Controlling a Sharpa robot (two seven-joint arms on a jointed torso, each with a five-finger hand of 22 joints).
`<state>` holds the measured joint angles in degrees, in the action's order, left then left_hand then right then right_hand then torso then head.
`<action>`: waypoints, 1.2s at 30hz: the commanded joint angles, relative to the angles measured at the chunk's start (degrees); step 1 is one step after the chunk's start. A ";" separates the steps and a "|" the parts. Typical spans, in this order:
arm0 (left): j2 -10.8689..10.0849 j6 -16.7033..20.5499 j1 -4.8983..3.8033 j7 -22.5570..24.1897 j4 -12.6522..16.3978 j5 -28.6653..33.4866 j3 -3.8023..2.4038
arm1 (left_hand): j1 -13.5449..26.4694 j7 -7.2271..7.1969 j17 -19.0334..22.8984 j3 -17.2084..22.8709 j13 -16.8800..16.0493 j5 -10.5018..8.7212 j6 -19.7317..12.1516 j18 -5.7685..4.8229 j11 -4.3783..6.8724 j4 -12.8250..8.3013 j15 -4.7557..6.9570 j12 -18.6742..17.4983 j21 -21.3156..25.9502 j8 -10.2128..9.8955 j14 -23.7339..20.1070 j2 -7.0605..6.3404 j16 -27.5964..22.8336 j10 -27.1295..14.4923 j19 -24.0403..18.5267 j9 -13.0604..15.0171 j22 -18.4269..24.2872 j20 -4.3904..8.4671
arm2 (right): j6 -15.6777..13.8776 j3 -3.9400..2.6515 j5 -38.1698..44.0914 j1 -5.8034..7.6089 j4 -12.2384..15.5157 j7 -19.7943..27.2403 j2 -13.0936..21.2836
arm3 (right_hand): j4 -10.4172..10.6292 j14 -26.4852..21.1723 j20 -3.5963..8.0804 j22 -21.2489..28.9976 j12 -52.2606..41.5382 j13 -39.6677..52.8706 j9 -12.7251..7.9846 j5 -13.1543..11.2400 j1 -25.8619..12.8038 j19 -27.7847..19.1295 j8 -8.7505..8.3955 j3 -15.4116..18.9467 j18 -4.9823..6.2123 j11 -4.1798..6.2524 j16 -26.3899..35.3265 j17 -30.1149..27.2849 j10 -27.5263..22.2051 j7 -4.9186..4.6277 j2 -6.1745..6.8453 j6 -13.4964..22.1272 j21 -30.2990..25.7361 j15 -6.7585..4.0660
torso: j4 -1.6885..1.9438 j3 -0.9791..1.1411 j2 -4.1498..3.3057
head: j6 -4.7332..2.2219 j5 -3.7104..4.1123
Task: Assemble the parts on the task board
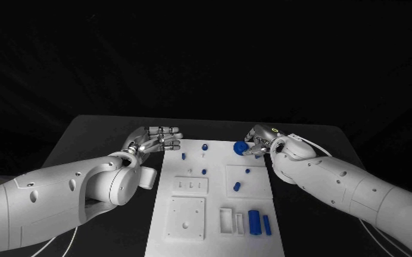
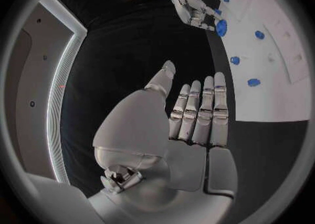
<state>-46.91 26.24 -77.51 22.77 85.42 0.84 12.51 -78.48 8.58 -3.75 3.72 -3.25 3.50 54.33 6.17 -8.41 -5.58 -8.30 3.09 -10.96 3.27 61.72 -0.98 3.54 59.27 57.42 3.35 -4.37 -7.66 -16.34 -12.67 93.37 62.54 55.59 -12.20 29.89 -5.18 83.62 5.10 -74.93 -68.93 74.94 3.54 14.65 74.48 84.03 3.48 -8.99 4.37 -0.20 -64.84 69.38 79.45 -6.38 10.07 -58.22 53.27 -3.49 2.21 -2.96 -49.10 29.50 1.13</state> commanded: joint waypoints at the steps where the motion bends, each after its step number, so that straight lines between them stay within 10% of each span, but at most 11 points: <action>1: 0.19 -0.94 -0.07 0.14 0.01 -0.28 -0.03 | -0.09 0.05 0.04 0.32 -0.04 0.28 -0.38 -0.36 -0.02 0.10 -0.04 0.22 0.11 0.09 -0.41 -0.57 -0.03 -0.56 -0.35 0.02 0.08 -0.18 | -0.47 -0.02 -0.74 -0.03 -0.34 0.30 -0.32 | 0.59 0.33 -0.46 -6.67 -0.20 3.24 0.08 -0.07 -0.51 0.59 0.11 -0.10 0.41 -0.14 -0.25 0.02 0.35 0.01 -0.47 -0.39 0.18 -0.11 | 0.00 -0.01 0.01 | 0.03 0.16; 36: 0.51 -1.17 -0.07 -0.21 -0.11 -0.31 -0.04 | -0.06 0.07 0.04 0.34 -0.04 0.26 -0.43 -0.35 -0.03 0.20 -0.05 0.22 0.13 0.09 -0.43 -0.55 -0.02 -0.60 -0.37 0.02 0.08 -0.20 | 1.09 0.12 -0.36 -0.06 -5.11 0.37 -3.93 | 0.06 0.32 -0.22 -6.68 -0.22 3.47 0.06 -1.09 -2.23 0.44 0.07 -6.78 0.20 0.11 -0.42 -0.08 0.50 0.45 -1.24 -3.24 0.67 -0.36 | -0.05 0.10 -0.01 | 0.29 -0.10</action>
<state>-46.55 26.06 -77.51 22.30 85.24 0.80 12.51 -78.48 8.58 -3.75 3.88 -3.25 3.50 54.33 6.17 -8.62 -5.42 -8.30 3.09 -10.96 3.27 61.73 -0.98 3.54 59.06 57.42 3.35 -4.38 -7.67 -16.52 -12.77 91.79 62.77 50.61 -11.89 26.15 -5.01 83.83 5.11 -74.92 -68.93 74.93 3.49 13.76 72.70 84.03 3.35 -15.39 4.38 -0.09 -65.08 69.33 79.56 -5.92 8.90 -61.00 53.69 -3.68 2.19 -2.88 -49.13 29.77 1.03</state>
